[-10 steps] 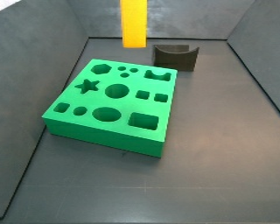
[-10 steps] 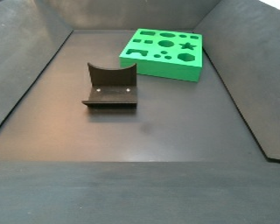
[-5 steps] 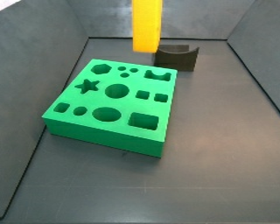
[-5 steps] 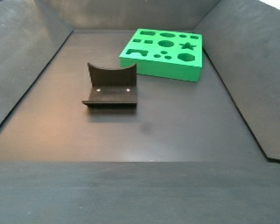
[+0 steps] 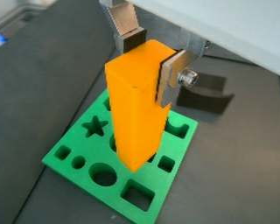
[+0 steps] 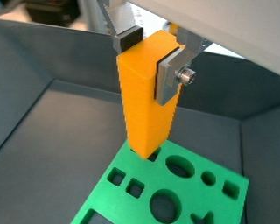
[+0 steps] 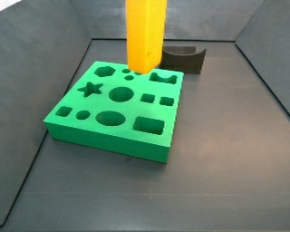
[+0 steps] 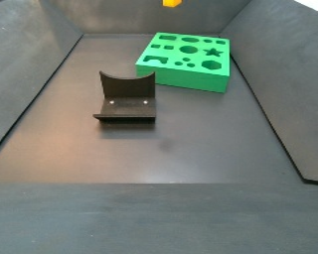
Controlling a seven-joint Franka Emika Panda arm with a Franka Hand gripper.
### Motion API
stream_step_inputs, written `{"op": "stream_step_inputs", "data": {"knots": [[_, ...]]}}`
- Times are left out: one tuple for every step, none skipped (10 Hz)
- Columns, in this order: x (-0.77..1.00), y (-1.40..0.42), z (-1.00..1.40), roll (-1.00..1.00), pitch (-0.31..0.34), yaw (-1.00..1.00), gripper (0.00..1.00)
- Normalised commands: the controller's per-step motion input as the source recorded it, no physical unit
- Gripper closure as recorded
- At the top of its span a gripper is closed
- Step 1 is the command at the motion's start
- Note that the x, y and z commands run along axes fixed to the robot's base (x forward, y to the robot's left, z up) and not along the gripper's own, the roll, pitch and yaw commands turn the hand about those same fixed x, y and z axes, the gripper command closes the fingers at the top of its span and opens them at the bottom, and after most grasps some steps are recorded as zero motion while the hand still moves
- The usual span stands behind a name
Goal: Insert the rectangle object.
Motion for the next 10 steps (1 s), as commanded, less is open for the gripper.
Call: {"op": "stream_step_inputs", "data": {"knots": [[0.00, 0.00, -0.32, 0.00, 0.000, -1.00, 1.00], [0.00, 0.00, -0.33, 0.00, 0.000, -1.00, 1.00], [0.00, 0.00, -0.32, 0.00, 0.000, -1.00, 1.00], [0.00, -0.03, -0.29, 0.00, 0.000, -1.00, 1.00], [0.03, -0.11, -0.27, 0.00, 0.000, -0.97, 1.00], [0.09, -0.14, -0.26, 0.00, 0.000, -0.91, 1.00], [0.18, -0.19, -0.25, 0.00, 0.000, -0.82, 1.00], [0.13, -0.20, -0.26, 0.00, 0.000, -0.86, 1.00], [0.00, -0.19, -0.25, 0.00, 0.000, -0.97, 1.00], [0.00, -0.18, -0.25, 0.00, 0.000, -0.99, 1.00]]}}
